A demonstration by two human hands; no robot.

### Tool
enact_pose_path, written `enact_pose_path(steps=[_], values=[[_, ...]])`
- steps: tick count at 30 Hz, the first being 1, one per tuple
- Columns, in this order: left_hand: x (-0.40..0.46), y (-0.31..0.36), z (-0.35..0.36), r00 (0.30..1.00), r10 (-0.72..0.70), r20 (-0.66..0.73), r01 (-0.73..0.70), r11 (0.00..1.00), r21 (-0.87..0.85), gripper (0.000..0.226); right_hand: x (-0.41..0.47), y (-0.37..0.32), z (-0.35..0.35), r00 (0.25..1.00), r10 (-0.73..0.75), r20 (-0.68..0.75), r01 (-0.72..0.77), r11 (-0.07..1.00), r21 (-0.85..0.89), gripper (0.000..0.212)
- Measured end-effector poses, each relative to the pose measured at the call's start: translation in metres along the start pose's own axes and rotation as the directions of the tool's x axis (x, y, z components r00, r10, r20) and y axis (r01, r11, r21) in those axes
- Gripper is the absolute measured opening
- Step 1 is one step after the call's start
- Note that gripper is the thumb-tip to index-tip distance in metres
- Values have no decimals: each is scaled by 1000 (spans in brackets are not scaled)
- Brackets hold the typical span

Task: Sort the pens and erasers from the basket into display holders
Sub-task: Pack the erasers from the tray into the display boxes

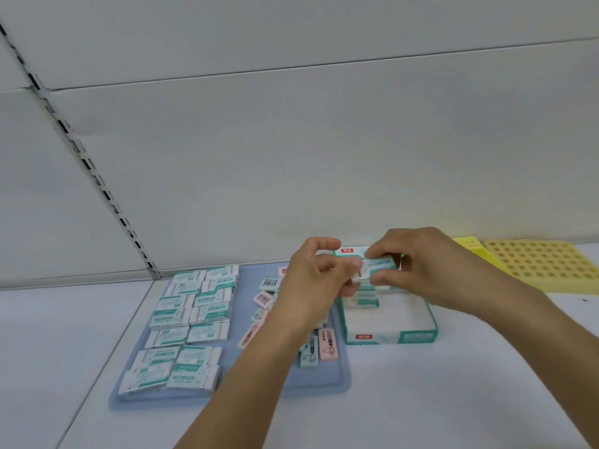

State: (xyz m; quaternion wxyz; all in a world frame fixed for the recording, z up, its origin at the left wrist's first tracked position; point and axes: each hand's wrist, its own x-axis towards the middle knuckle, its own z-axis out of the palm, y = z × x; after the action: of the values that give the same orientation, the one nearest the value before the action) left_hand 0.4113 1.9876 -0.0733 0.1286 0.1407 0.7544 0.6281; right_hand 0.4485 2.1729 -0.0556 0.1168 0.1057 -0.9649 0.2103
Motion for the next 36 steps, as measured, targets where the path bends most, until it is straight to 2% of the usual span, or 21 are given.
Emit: enact_pose_path(steps=[1, 2, 3, 4, 5, 6, 10, 13, 16, 19, 21, 23, 25, 28, 30, 33, 36], values=[[2, -6, 2, 998, 64, -7, -62, 987, 151, 25, -5, 6, -1, 999, 42, -23, -45, 993, -111, 30], [3, -13, 4, 988, 154, 25, -151, 907, 394, 27, -10, 11, -2, 996, 84, -29, -89, 976, -198, 30], [1, -20, 6, 971, 209, 120, -237, 744, 625, 38, -15, 17, -1, 993, 116, -11, -115, 956, -268, 31], [-2, -27, 9, 948, 211, 240, -318, 565, 761, 57, -19, 21, 2, 990, 137, 25, -122, 938, -324, 32], [-5, -33, 11, 929, 168, 330, -370, 445, 816, 74, -22, 24, 6, 988, 145, 61, -113, 925, -363, 34], [-7, -37, 12, 919, 126, 372, -391, 381, 838, 86, -24, 26, 11, 987, 137, 84, -94, 915, -391, 34], [-6, -45, 14, 911, 111, 397, -411, 323, 853, 95, -25, 23, 27, 986, 130, 107, -65, 879, -471, 34], [-6, -45, 13, 913, 74, 402, -405, 308, 861, 91, -25, 23, 32, 978, 169, 121, -90, 871, -483, 33], [-6, -45, 13, 915, 44, 401, -392, 328, 860, 75, -25, 25, 35, 976, 199, 92, -140, 889, -436, 30], [-6, -45, 13, 914, 59, 402, -398, 338, 853, 74, -23, 26, 39, 977, 208, 43, -171, 892, -419, 22], [-5, -45, 14, 916, 41, 398, -387, 348, 854, 64, -22, 27, 40, 975, 220, 39, -183, 883, -431, 18], [-4, -44, 13, 914, 59, 401, -392, 377, 839, 53, -19, 23, 39, 970, 239, 47, -188, 858, -478, 19], [-9, -43, 6, 914, 142, 380, -402, 443, 801, 50, -16, 13, 40, 980, 199, -1, -172, 846, -504, 21], [-27, -41, -27, 889, 406, 212, -431, 585, 687, 47, -7, -11, 49, 988, 63, -141, -105, 943, -316, 12], [-41, -49, -63, 854, 511, 97, -429, 585, 688, 41, 4, -35, 61, 985, -47, -164, 13, 979, -206, 9], [-61, -65, -128, 879, 472, -65, -273, 611, 743, 37, 25, -75, 79, 980, -156, -119, 150, 987, -61, 9], [-73, -78, -181, 922, 323, -214, -39, 627, 778, 40, 48, -111, 106, 978, -211, -4, 211, 977, -11, 16]])
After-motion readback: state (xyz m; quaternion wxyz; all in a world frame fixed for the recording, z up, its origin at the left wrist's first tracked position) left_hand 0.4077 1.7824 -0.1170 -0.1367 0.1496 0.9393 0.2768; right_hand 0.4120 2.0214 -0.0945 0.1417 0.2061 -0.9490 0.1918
